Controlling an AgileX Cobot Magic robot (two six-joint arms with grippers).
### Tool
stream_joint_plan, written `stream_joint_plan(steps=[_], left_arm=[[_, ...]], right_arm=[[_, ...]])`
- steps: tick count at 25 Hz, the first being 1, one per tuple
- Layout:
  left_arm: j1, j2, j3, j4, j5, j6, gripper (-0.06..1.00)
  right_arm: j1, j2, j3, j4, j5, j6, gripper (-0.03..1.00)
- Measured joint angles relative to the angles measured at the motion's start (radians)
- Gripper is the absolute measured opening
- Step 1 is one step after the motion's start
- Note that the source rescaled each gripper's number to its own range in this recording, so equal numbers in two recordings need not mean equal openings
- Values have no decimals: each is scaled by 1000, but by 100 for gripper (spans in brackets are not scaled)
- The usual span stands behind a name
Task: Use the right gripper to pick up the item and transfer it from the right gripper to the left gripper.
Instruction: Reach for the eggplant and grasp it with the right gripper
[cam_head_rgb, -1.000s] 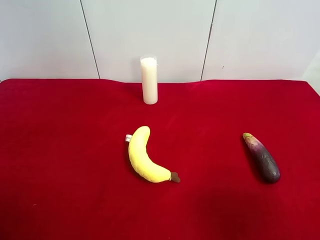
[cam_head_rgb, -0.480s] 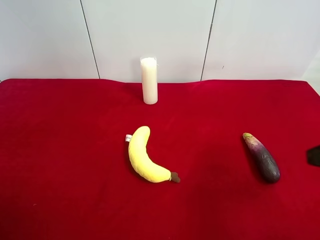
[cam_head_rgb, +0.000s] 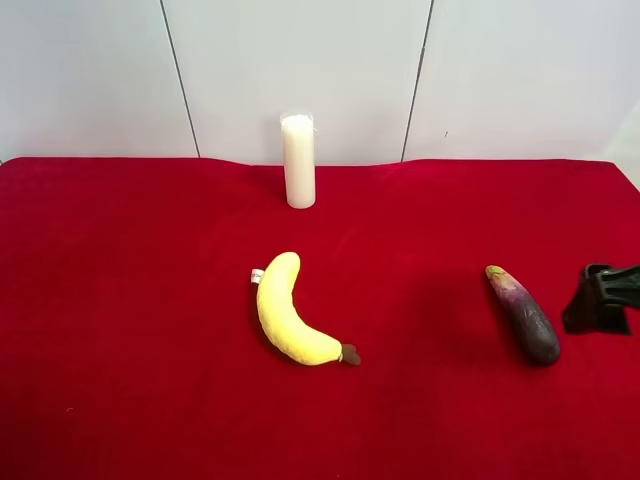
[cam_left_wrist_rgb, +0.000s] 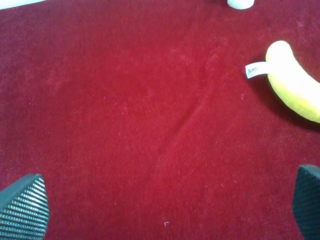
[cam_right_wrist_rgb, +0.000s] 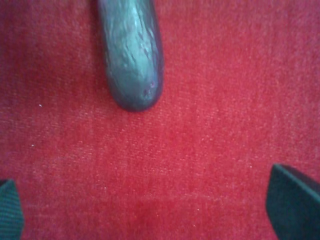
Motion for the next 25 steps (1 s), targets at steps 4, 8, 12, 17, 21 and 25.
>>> stream_joint_plan(steps=[4, 8, 12, 17, 21, 25], left_arm=[[0, 0, 0, 0, 0, 0, 96], [0, 0, 0, 0, 0, 0, 96], [0, 0, 0, 0, 0, 0, 96], [0, 0, 0, 0, 0, 0, 96], [0, 0, 0, 0, 0, 0, 96], [0, 0, 0, 0, 0, 0, 96]], right_arm=[[0, 42, -1, -14, -45, 3, 85], [0, 66, -1, -54, -76, 15, 85], [0, 113, -1, -80, -102, 33, 84], [0, 200, -1, -95, -179, 55, 84], [0, 276, -1, -98, -236, 55, 84], [0, 351, -1, -81, -286, 55, 84]])
